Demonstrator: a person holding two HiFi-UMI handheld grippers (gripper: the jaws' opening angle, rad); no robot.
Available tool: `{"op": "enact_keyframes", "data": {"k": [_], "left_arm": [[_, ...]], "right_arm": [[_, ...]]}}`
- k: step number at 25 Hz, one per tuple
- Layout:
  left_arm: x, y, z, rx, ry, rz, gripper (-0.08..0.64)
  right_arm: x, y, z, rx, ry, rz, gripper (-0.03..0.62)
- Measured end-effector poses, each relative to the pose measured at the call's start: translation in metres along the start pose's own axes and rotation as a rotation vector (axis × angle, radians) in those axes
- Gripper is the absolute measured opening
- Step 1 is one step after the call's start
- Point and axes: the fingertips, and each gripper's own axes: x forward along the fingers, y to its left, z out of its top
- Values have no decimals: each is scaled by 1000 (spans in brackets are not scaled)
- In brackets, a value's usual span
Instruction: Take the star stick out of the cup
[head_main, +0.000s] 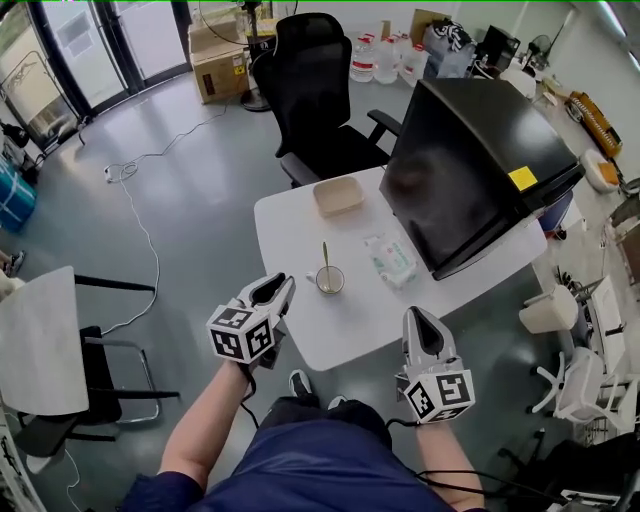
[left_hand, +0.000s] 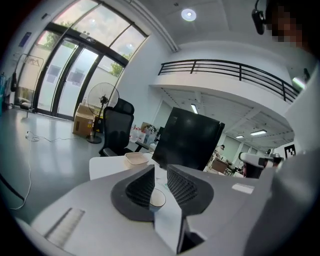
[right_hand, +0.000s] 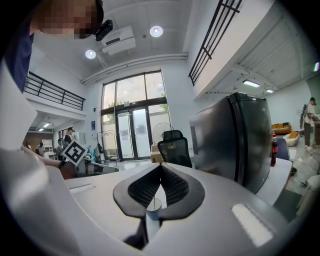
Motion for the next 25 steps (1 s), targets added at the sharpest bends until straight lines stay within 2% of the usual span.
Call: {"op": "enact_keyframes", "data": {"k": [4, 9, 17, 21, 25], "left_arm": [[32, 21, -12, -36, 69, -23, 78], [67, 25, -24, -67, 136, -50, 78], [118, 21, -46, -128, 231, -52, 80], [140, 30, -63, -148, 286, -27, 80], [162, 31, -78, -213, 335, -47, 80]], "right_arm": [[9, -6, -5, 13, 5, -33, 8], [20, -25, -16, 50, 17, -38, 6], [22, -47, -21, 66, 52, 1, 8], [8, -61, -24, 70, 67, -25, 7], [-13, -81, -29, 83, 67, -85, 7]]}}
